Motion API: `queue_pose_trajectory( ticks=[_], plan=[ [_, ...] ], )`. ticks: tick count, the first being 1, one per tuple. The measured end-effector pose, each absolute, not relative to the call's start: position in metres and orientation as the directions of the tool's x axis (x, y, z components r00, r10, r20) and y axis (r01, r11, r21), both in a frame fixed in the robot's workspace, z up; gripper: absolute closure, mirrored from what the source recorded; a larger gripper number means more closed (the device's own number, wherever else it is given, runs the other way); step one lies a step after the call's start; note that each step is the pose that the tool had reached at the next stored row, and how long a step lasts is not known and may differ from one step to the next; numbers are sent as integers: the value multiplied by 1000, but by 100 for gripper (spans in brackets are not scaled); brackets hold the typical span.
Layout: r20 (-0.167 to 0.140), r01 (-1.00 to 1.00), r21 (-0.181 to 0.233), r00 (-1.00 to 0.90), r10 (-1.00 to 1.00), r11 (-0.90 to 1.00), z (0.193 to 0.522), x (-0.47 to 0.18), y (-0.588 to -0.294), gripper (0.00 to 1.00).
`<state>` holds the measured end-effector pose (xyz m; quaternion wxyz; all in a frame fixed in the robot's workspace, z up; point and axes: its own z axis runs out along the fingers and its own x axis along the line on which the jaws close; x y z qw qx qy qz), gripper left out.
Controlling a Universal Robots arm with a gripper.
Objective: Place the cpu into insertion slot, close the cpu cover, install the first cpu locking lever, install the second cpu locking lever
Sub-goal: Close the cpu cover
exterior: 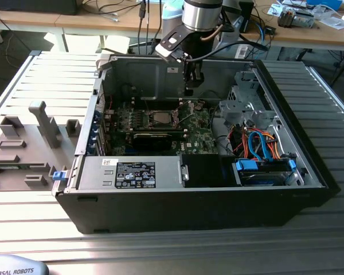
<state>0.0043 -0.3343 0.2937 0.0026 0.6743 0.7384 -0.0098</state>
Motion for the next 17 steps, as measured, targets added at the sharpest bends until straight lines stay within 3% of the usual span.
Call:
queue_pose_trajectory(
  ticks=[17],
  plan=[
    [-17,996,-11,-91,996,90,294,19,-334,89]
  ],
)
